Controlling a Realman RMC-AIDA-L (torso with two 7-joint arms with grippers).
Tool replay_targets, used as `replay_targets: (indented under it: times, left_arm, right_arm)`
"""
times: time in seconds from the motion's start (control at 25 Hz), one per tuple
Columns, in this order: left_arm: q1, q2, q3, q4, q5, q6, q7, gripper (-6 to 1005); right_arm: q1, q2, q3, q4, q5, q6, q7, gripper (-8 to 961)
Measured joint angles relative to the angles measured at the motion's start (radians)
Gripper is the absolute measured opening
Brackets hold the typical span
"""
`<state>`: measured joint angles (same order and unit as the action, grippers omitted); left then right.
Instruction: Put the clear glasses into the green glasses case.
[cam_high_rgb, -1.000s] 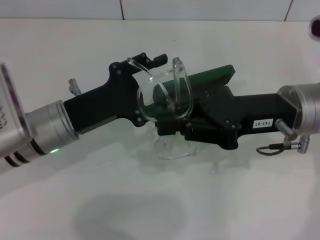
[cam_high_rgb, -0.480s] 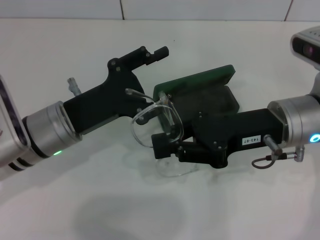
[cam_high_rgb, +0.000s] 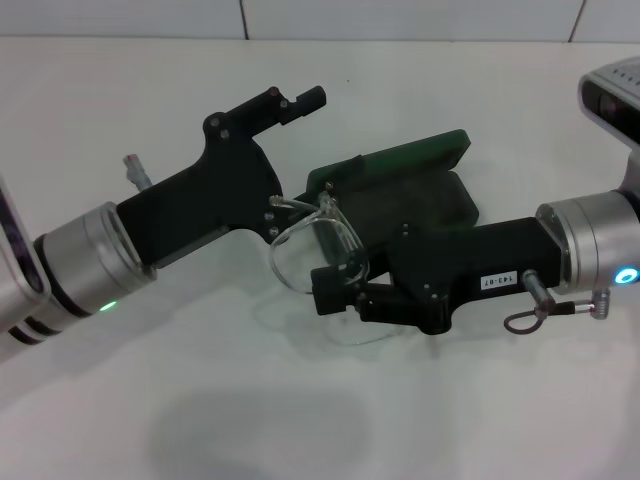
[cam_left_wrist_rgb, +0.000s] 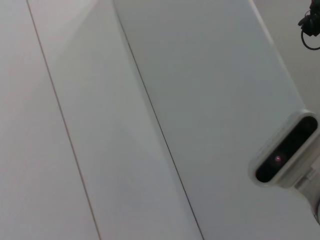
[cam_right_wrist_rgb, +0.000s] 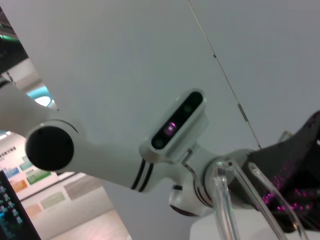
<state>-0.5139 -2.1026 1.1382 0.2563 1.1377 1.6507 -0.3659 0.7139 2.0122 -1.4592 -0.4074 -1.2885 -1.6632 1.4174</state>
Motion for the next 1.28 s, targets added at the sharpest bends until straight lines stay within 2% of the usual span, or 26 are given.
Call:
replay_targets:
  times: [0.44,1.0,1.28]
  left_arm:
    - [0.012,0.002,-0.006,0.0,-0.027,0.001,0.01,638]
    - [0.024,0.003,-0.002,0.0,-0.028,0.021,0.015,638]
    - [0.036,0.004,-0.007,-0.001,-0.045,0.029,0.015,638]
  right_arm:
    - [-0.064,-0.013,0.002,-0.083,-0.025,0.006,0.002,123]
    - [-0.07,-0.019,0.002,-0.085,-0.025,0.045,0.007,124]
    - [-0.075,-0.03,0.002,-0.096,-0.025,0.059,0.007,123]
